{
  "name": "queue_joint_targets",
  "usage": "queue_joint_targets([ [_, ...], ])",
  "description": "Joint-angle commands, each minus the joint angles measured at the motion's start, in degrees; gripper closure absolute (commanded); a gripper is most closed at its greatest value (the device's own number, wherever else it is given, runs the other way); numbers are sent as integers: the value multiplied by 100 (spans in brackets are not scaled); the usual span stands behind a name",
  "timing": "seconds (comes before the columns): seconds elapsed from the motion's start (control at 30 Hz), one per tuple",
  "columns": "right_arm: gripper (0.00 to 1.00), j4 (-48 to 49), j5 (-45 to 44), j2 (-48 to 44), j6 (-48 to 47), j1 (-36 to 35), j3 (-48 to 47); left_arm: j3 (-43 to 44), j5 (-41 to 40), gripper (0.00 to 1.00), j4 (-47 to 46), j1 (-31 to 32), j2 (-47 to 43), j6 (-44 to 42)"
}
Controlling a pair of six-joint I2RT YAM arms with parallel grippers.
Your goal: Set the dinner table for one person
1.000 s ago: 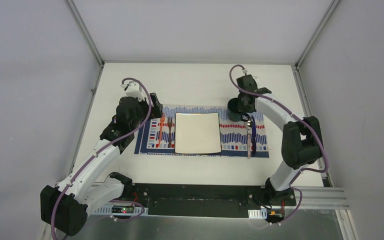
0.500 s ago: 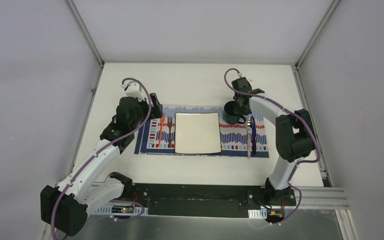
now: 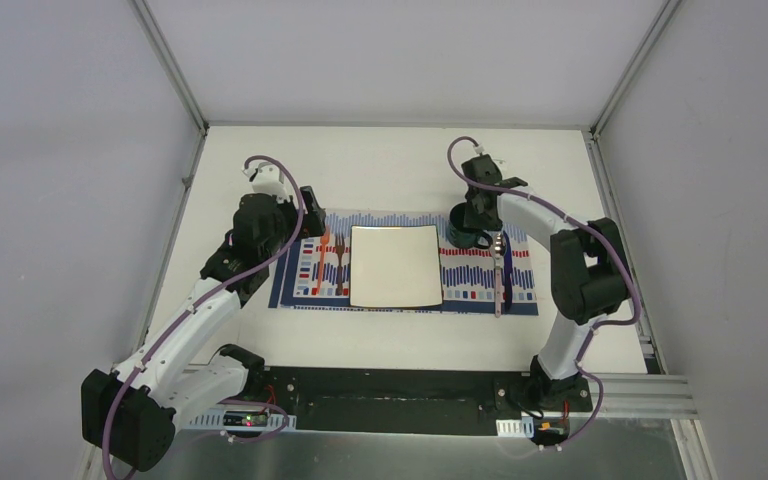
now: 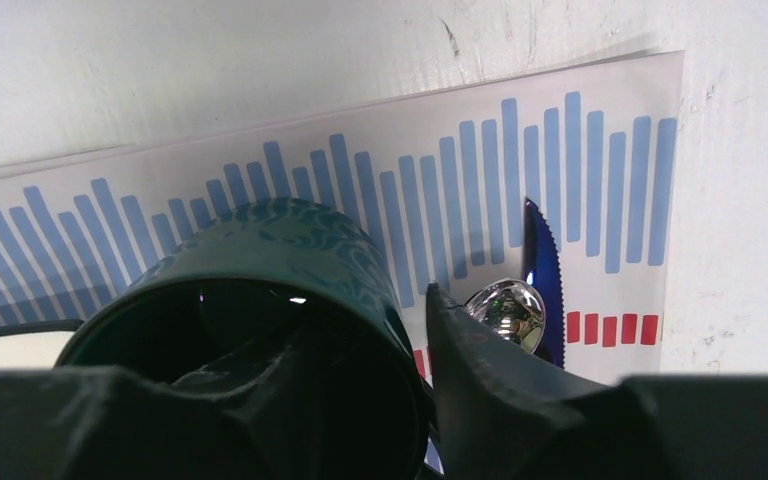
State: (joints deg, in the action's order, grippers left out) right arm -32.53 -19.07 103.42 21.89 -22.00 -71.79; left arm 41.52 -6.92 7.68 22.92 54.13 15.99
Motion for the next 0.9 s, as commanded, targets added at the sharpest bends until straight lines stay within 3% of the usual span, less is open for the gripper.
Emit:
queue_joint_targets([
  [0.0, 54, 59, -178, -298, 114, -57, -91, 137, 46, 1, -153, 42, -16, -34],
  [0.13, 43, -17, -284, -608, 99, -59, -26, 122, 66, 1, -163, 46, -6, -13],
  [0.43, 39, -132, -464, -1421, -29, -59, -1, 73, 120, 1, -207, 46, 6, 57],
  [0.57, 54, -260, -469, -1815, -68, -59, 137, 76, 142, 1, -210, 46, 11, 71],
  [0.87, 53, -428, -410, -2734, -16, -76, 1193, 53, 140, 1, -171, 46, -85, 84],
])
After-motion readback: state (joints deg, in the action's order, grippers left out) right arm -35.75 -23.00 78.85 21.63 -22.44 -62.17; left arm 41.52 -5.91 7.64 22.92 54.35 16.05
